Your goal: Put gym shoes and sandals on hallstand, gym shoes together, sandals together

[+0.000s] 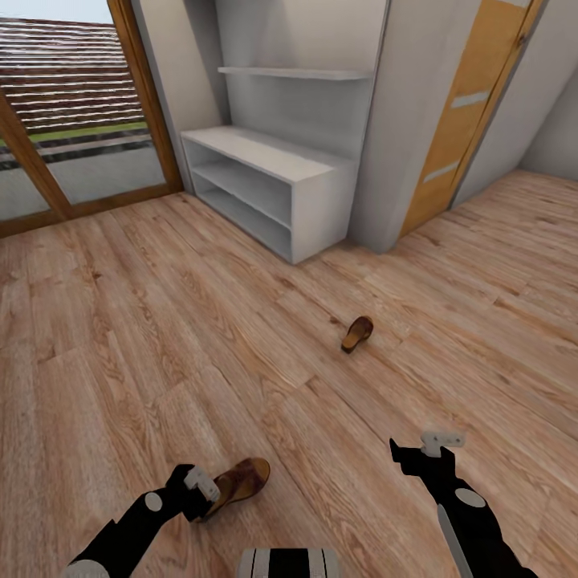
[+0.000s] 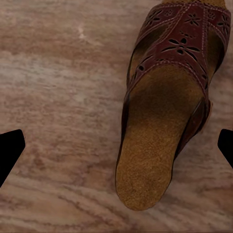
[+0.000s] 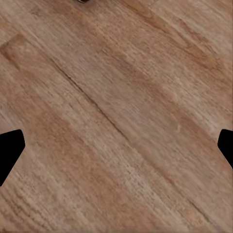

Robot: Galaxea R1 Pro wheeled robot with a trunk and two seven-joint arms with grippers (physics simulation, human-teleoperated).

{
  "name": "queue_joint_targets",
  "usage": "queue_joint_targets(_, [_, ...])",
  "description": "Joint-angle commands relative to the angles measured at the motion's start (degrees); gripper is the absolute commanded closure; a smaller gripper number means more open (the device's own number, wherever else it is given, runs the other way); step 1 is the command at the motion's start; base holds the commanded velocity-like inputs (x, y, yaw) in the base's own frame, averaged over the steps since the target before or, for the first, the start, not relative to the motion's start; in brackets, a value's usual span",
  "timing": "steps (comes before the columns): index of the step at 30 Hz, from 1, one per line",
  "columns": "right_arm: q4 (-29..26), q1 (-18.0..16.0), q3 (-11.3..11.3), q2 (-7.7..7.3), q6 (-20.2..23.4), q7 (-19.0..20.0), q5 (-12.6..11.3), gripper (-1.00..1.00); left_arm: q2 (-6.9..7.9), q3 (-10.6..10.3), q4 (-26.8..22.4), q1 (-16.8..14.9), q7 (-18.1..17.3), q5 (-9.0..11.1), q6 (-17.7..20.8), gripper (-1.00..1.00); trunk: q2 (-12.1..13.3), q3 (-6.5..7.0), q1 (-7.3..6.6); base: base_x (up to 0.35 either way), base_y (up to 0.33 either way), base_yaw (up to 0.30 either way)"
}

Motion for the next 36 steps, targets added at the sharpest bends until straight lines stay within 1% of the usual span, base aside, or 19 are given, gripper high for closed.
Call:
queue_joint_targets(1, [-0.08,-0.02,0.00,-0.01,0.32,0.02,0.05,-1.00,0.06,-0.19,-0.25,-0.21,-0.30,-0.73,0.41,-1.00,-0.03,-0.27,0.01,0.000,0.000,0.000])
queue_joint_targets(2, [-0.08,-0.02,0.00,-0.01,0.32,0.03,0.05,-1.00,0.08,-0.21,-0.39,-0.44,-0.50,-0.94,0.79,-1.00,-0.05,-0.49,0.04,0.000,0.000,0.000])
queue_joint_targets(10, [-0.08,-0.02,0.00,-0.01,0.33,0.05,0.04,-1.00,-0.03,-0.34,-0.88,-1.66,-2.27,-1.79,2.14,-1.00,-0.05,-0.49,0.04,0.000,0.000,0.000])
queue_joint_targets(21, [-0.10,-0.02,0.00,-0.01,0.32,0.05,0.04,-1.00,0.42,-0.47,-1.00,-1.53,-2.93,-1.97,2.32,-1.00,-0.05,-0.49,0.04,0.000,0.000,0.000])
queue_joint_targets(28, [-0.15,-0.02,0.00,-0.01,0.31,0.05,0.03,-1.00,0.17,-0.69,-1.01,-1.18,-3.04,-1.89,1.97,-1.00,-0.05,-0.49,0.04,0.003,0.000,0.000])
queue_joint_targets(36, [-0.22,-0.02,0.00,-0.01,0.33,0.01,-0.02,-1.00,0.05,-0.34,-0.68,-1.04,-3.14,-1.69,1.27,-1.00,-0.05,-0.49,0.04,0.133,0.085,0.000])
